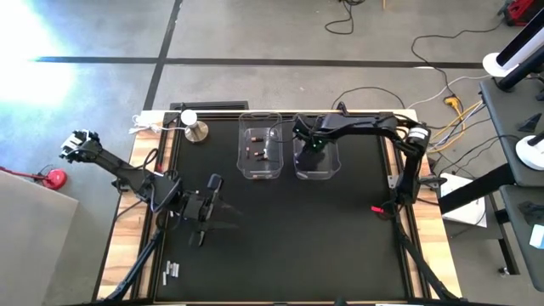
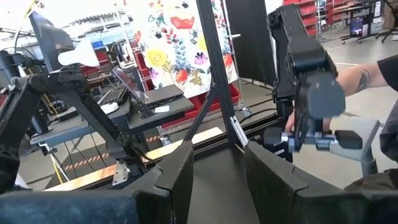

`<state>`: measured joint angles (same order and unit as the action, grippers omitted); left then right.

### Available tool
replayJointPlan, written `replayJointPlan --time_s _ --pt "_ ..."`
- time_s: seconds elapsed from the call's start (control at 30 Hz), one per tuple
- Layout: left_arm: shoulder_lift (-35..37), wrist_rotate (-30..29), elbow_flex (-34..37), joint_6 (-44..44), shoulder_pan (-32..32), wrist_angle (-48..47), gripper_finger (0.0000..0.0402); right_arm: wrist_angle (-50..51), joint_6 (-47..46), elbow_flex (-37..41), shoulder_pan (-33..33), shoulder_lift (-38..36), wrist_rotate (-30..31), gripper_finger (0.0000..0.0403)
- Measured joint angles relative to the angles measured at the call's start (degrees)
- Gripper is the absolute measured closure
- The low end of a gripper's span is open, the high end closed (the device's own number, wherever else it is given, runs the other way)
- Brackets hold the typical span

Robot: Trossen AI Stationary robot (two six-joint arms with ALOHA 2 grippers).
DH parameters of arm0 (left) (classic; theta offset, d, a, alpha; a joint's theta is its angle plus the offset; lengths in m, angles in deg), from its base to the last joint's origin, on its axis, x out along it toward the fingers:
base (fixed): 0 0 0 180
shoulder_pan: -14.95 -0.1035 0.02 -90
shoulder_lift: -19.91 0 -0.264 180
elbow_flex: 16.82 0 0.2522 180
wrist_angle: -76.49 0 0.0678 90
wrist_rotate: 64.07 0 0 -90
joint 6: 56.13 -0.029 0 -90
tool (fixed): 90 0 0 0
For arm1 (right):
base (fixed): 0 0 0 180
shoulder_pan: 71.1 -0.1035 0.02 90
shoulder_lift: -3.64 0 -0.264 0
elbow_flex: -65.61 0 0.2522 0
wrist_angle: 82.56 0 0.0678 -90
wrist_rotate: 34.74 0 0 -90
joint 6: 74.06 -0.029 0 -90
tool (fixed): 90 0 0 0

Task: Sort batteries
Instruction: Put the white battery into the right transparent bin

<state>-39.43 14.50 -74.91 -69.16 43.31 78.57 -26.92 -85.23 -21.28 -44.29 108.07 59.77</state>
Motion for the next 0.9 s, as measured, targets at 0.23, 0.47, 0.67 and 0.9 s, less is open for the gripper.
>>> replayJointPlan --time_s 0.23,0.47,0.67,0.9 --pt "0.44 -0.08 0.0 0.06 0.11 -1.58 0.0278 2.5 -1.04 -2.43 -1.63 -6.51 4.58 0.0243" --pt "2.27 -4.9 0.02 5.28 0.13 -9.35 0.0278 2.41 -1.72 -2.18 -10.26 -17.5 12.53 0.0231" --pt "4.7 -10.31 0.02 18.16 0.11 -21.45 0.0278 2.13 -3.16 -1.78 -23.25 -23.27 21.45 0.025" --pt "5.71 -7.33 0.02 42.08 0.11 -42.23 0.0278 2.15 -13.0 -1.7 -34.2 -23.12 22.56 0.0274"
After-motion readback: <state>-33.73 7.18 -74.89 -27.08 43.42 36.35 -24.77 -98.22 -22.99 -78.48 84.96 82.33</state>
